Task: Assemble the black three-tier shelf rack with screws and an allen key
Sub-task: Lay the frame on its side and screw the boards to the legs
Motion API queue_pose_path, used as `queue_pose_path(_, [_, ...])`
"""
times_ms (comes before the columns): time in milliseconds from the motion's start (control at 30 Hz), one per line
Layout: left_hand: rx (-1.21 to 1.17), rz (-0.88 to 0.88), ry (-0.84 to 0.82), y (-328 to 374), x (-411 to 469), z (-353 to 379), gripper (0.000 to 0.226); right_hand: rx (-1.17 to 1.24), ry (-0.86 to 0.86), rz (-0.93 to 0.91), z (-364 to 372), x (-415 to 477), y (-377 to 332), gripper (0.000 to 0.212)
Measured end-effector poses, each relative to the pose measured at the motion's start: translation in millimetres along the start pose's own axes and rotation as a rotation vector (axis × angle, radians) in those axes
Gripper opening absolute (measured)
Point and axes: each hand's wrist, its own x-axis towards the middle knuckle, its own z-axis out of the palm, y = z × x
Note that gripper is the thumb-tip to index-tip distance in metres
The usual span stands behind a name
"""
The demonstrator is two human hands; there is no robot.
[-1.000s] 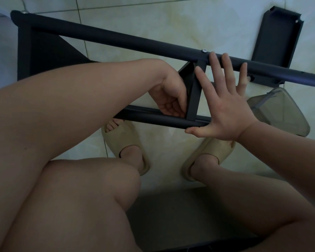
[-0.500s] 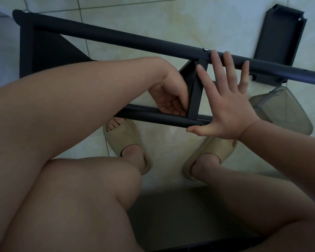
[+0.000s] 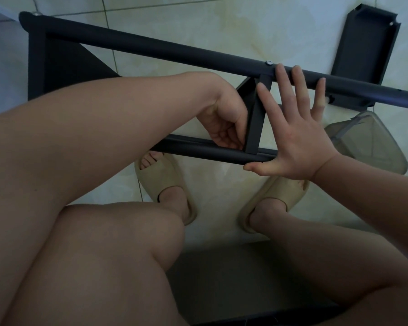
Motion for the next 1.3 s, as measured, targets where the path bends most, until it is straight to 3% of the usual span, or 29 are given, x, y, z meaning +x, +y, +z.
queue_pose_path(333, [-0.037,0.092,0.011,-7.0,-2.3,1.4,0.019,0.003,-0.002,0.002,-0.9,-0.1,0.0,0.13])
queue_pose_path(667, [0.075,-0.071,0.058,0.4,-0.9,0.4,0.008,0.012,0.006,-0.004,0.1,-0.3,0.3,0.129])
queue_pose_path(1300, [0.006,0.01,0.06,0.3,-4.3,4.4,0.016,0.015,0.022,-0.004,2.1,-0.6,0.3,0.129])
